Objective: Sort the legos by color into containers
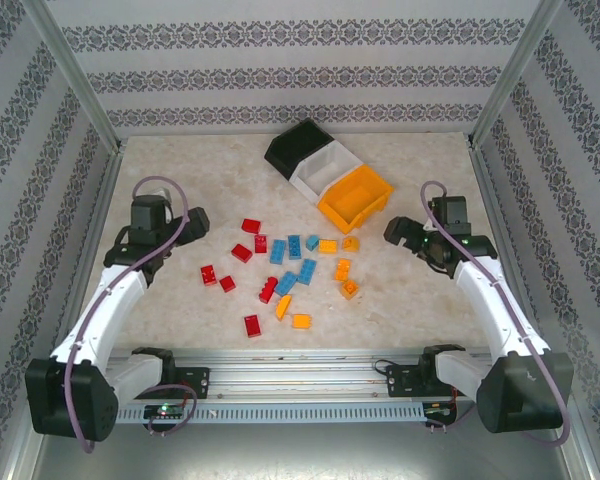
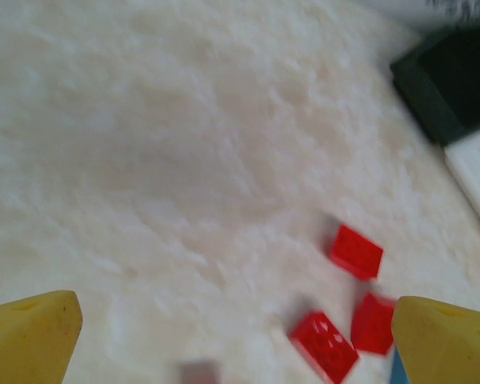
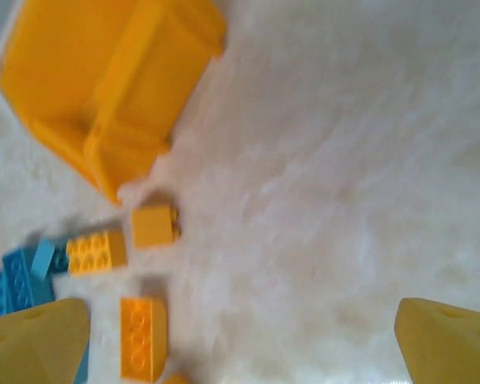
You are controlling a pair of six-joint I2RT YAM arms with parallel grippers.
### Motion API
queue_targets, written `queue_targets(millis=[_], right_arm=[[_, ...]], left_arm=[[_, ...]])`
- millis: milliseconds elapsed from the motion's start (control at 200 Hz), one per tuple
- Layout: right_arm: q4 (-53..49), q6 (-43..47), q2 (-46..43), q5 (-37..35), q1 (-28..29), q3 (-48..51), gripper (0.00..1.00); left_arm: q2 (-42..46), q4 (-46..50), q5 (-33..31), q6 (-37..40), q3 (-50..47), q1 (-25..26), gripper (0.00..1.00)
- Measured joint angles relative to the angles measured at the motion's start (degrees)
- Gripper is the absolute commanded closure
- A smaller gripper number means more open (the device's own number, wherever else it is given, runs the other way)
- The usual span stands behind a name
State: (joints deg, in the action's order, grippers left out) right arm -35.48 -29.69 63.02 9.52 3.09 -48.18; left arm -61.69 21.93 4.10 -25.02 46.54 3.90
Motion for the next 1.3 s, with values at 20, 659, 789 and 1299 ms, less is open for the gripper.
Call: queue_targets(millis=[20,659,789,1299], right_arm=[[-0.85,-0.2,0.0,0.37,0.46,0.0,0.02],[-9.84,-7.96,-0.15,1.03,17.16,3.69,0.06],[-10.4,-8.94,1.29,0.15,19.41,3.69,0.1],[-10.62,-10.8,14.03,-2.54,28.3,0.55,0.22]], left_arm=[[-0.13,0.87,0.42,-0.11,0.22,0.68,0.0],[-2.67,8.28,9.73,-13.03,-5.92,22.51,0.0],[-2.67,8.24,10.6,-13.42,-5.95,22.62,0.0],[-2.58,8.2,12.26,-14.56,-8.96,22.62,0.0]])
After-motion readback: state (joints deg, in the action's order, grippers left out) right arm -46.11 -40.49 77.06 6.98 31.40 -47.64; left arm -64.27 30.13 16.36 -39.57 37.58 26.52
